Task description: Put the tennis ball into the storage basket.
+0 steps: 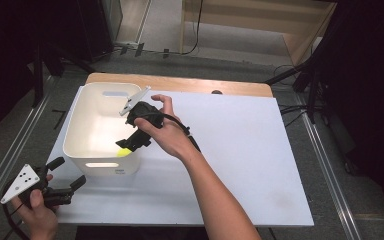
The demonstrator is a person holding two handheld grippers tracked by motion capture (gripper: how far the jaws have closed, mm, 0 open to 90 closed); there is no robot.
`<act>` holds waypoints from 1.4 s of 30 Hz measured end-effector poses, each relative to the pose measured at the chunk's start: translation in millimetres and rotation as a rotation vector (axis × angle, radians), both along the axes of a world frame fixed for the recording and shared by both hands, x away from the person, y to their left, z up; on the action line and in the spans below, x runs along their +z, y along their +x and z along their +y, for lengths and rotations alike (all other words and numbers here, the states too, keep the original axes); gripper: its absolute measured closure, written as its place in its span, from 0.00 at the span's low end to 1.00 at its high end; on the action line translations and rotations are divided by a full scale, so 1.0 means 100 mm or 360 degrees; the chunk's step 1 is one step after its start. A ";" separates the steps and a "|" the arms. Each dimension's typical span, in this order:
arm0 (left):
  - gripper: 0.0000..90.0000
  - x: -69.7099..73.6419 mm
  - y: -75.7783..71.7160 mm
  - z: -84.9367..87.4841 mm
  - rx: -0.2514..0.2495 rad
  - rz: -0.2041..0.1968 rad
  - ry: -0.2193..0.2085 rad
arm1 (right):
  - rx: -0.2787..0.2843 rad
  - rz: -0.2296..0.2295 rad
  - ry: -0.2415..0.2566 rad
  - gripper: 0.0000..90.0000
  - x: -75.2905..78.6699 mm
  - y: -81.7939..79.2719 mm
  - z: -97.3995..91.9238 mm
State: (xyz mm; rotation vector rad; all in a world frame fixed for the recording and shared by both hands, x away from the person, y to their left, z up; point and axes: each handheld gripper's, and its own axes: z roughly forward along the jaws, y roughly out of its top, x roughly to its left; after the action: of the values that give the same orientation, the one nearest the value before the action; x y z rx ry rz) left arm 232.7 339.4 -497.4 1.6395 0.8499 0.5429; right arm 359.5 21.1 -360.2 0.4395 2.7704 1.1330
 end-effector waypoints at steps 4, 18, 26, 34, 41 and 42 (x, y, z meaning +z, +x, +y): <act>0.00 0.00 0.00 0.00 0.0000 0.0001 0.0001 | -0.0043 -0.0008 0.0044 0.10 0.00 -0.02 -0.14; 0.00 0.00 0.00 -0.01 0.0002 -0.0001 0.0013 | -0.0182 -0.0023 0.0116 0.09 -0.06 -0.11 -0.61; 0.00 0.00 0.00 -0.01 0.0001 -0.0002 0.0020 | -0.0238 -0.0019 0.0161 0.00 -0.10 -0.19 -0.84; 0.00 0.00 0.00 -0.02 0.0005 -0.0003 0.0022 | -0.0339 -0.0030 0.0204 0.00 -0.19 -0.28 -1.14; 0.00 0.00 0.00 -0.02 0.0001 0.0003 0.0038 | -0.0410 -0.0044 0.0237 0.00 -0.28 -0.37 -1.38; 0.00 0.00 0.00 -0.02 0.0000 0.0003 0.0039 | -0.0427 -0.0046 0.0247 0.00 -0.29 -0.38 -1.42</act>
State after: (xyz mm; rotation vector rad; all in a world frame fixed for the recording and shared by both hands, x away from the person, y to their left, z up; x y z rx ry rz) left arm 232.7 337.3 -497.4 1.6625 0.8477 0.5541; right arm 321.2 -121.0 -388.8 0.7778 2.5111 1.2774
